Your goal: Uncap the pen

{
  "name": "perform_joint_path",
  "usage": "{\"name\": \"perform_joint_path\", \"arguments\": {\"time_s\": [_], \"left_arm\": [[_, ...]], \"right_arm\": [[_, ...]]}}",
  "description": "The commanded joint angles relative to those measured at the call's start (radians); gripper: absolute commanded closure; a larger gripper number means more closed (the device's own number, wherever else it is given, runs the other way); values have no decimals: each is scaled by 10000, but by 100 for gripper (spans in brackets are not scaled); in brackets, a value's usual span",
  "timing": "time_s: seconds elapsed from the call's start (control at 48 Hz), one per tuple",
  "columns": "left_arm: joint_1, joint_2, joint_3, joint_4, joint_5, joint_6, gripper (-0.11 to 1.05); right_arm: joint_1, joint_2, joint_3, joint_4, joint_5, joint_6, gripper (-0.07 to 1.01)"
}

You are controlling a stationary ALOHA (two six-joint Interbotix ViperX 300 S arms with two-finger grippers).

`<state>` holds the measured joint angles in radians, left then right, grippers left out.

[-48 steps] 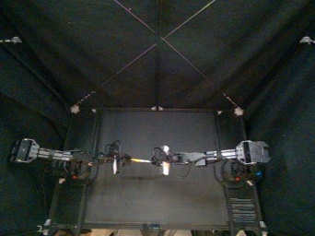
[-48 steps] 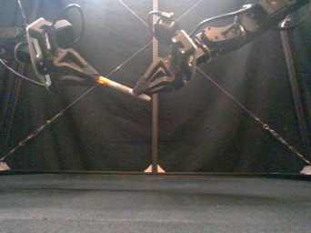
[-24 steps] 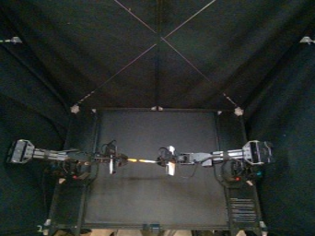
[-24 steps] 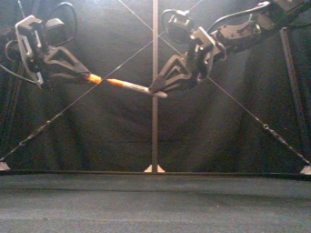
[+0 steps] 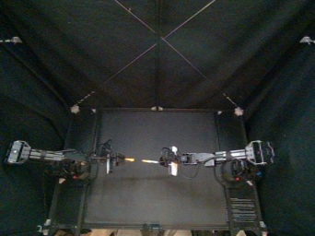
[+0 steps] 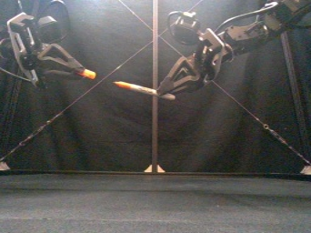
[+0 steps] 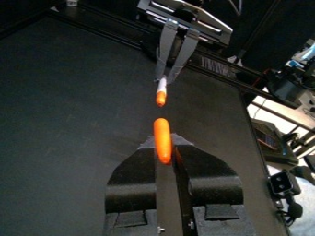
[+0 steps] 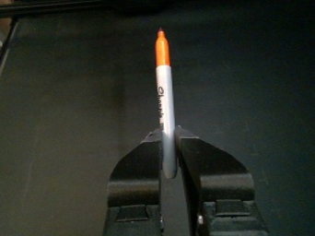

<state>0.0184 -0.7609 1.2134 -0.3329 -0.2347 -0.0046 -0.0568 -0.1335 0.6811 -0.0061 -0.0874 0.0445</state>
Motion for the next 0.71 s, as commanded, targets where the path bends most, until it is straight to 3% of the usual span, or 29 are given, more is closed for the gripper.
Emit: {"name": "perform_joint_path", "arguments": {"time_s": [0.021,0.708], "left_arm": [[15,-15,-92,0,-46,15,59],[15,-15,-77,-15,31,15,59]], "right_arm": [[-15,-368,-107,15,-107,-15,52],[-31,-368,-61,15,-107,-31,52]]}}
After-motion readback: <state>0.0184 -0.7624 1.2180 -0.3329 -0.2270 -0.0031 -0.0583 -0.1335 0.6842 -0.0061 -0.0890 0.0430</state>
